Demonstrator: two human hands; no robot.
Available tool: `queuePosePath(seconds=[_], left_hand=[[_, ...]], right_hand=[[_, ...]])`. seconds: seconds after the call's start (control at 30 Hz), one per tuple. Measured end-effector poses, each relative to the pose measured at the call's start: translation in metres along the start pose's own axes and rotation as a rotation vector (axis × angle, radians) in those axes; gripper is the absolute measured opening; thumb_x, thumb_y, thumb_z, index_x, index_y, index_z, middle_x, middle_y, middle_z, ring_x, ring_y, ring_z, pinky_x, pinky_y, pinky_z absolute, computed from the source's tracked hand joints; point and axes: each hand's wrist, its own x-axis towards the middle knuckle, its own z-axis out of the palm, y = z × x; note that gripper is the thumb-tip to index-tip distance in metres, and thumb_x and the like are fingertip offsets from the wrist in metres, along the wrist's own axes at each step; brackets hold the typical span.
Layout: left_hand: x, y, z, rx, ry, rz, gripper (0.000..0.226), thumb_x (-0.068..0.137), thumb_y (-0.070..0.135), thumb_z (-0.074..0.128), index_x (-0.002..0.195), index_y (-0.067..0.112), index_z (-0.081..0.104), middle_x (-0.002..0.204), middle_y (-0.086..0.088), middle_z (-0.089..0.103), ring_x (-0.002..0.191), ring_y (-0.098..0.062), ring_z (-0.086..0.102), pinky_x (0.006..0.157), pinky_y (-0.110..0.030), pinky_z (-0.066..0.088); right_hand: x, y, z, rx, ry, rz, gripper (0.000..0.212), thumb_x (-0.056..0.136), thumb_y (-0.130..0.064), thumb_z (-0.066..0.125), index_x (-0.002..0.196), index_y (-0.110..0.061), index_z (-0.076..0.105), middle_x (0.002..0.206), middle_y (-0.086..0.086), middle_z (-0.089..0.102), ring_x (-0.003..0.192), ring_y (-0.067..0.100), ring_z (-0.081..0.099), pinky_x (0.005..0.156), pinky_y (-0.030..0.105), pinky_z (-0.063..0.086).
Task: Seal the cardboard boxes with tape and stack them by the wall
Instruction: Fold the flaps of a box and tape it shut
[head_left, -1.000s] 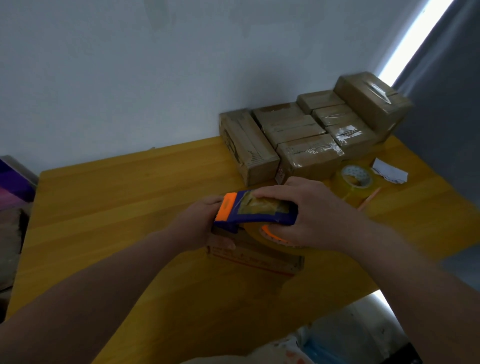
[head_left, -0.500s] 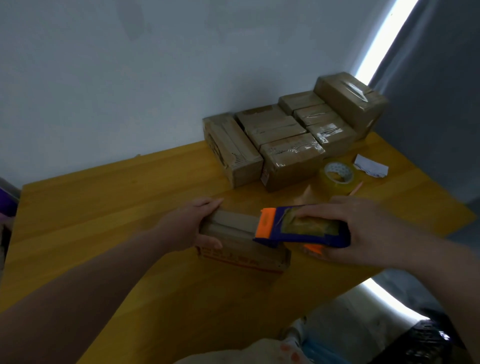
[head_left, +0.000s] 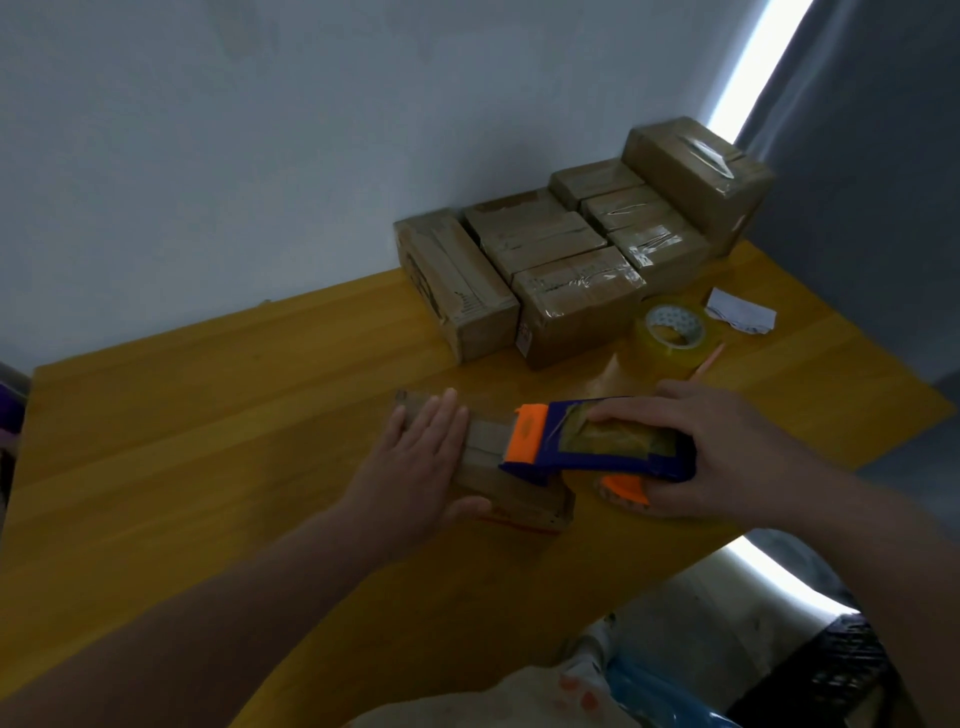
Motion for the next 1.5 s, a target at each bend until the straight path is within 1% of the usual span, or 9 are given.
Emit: queuePosePath(seconds=[0.13, 0.23, 0.57, 0.83, 0.93, 1.03, 1.13, 1.37, 1.5], left_hand=[[0.004, 0.012, -0.001, 0.037, -0.002, 0.053, 0.094, 0.072, 0.076, -0.006, 0.14, 0.016, -0.029, 0.147, -0.004, -0.036, 0.137, -0.017, -0.031, 0.111, -0.035, -0.019], [0.002, 0.005, -0.001, 0.05, 0.02, 0.077, 0.09, 0.073, 0.075, -0.01, 0.14, 0.019, -0.029, 0.147, -0.002, -0.035, 0.137, -0.015, -0.03, 0.11, -0.031, -0.02], [0.012, -0.062, -0.016, 0.133, -0.027, 0.09, 0.108, 0.053, 0.084, -0.032, 0.14, 0.021, -0.028, 0.149, 0.001, -0.03, 0.14, -0.013, -0.024, 0.11, -0.031, -0.019], [0.015, -0.067, -0.013, 0.032, 0.002, 0.116, 0.107, 0.061, 0.093, -0.005, 0.145, 0.028, -0.017, 0.154, 0.002, -0.02, 0.14, -0.012, -0.017, 0.113, -0.028, -0.012], [0.014, -0.068, -0.013, 0.048, -0.002, 0.124, 0.102, 0.063, 0.093, -0.002, 0.146, 0.034, -0.014, 0.154, 0.0, -0.02, 0.141, -0.016, -0.015, 0.116, -0.033, -0.007], [0.012, -0.068, -0.015, 0.065, -0.017, 0.132, 0.093, 0.066, 0.092, 0.0, 0.145, 0.045, -0.011, 0.153, -0.003, -0.021, 0.141, -0.018, -0.015, 0.115, -0.036, -0.007], [0.014, -0.064, -0.016, 0.059, -0.016, 0.109, 0.089, 0.065, 0.09, 0.001, 0.143, 0.05, -0.013, 0.152, -0.003, -0.025, 0.14, -0.017, -0.018, 0.113, -0.036, -0.01], [0.011, -0.018, -0.005, 0.059, 0.024, 0.087, 0.109, 0.052, 0.09, -0.024, 0.143, 0.029, -0.02, 0.152, 0.005, -0.022, 0.139, -0.011, -0.02, 0.112, -0.037, -0.015], [0.011, 0.0, 0.002, 0.074, 0.04, 0.048, 0.107, 0.061, 0.089, -0.011, 0.145, 0.023, -0.017, 0.151, 0.004, -0.021, 0.138, -0.011, -0.021, 0.111, -0.034, -0.016]], right_hand=[[0.003, -0.002, -0.001, 0.015, -0.015, 0.026, 0.065, 0.065, -0.067, 0.063, 0.126, -0.06, 0.043, 0.097, -0.018, 0.047, 0.087, -0.009, 0.049, 0.059, 0.008, 0.04], [0.004, -0.004, 0.0, 0.074, 0.01, 0.052, 0.063, 0.06, -0.068, 0.057, 0.122, -0.059, 0.049, 0.097, -0.017, 0.048, 0.087, -0.008, 0.051, 0.062, 0.008, 0.042], [0.049, -0.047, 0.026, 0.078, 0.083, 0.124, 0.064, 0.078, -0.038, 0.073, 0.136, -0.045, 0.046, 0.104, -0.006, 0.046, 0.085, 0.003, 0.044, 0.065, 0.012, 0.034], [0.04, -0.039, 0.021, 0.125, 0.039, 0.101, 0.066, 0.078, -0.04, 0.074, 0.136, -0.047, 0.044, 0.111, -0.006, 0.049, 0.083, 0.001, 0.049, 0.064, 0.011, 0.039], [0.028, -0.024, 0.02, 0.173, 0.021, 0.095, 0.063, 0.076, -0.043, 0.075, 0.13, -0.053, 0.044, 0.119, -0.007, 0.052, 0.088, 0.002, 0.054, 0.068, 0.016, 0.049], [0.015, -0.01, 0.022, 0.195, -0.01, 0.101, 0.06, 0.075, -0.044, 0.077, 0.121, -0.063, 0.043, 0.117, -0.012, 0.051, 0.088, -0.001, 0.055, 0.065, 0.012, 0.047], [0.01, -0.003, 0.031, 0.251, 0.018, 0.083, 0.063, 0.073, -0.046, 0.079, 0.122, -0.059, 0.042, 0.12, -0.008, 0.052, 0.095, -0.002, 0.055, 0.069, 0.01, 0.048], [-0.003, 0.008, 0.056, 0.221, 0.134, 0.071, 0.07, 0.072, -0.042, 0.082, 0.128, -0.056, 0.044, 0.111, -0.008, 0.056, 0.096, -0.003, 0.053, 0.072, 0.009, 0.047], [-0.005, 0.012, 0.065, 0.275, 0.179, 0.077, 0.069, 0.066, -0.054, 0.071, 0.126, -0.063, 0.039, 0.109, -0.008, 0.055, 0.098, -0.004, 0.052, 0.07, 0.006, 0.045]])
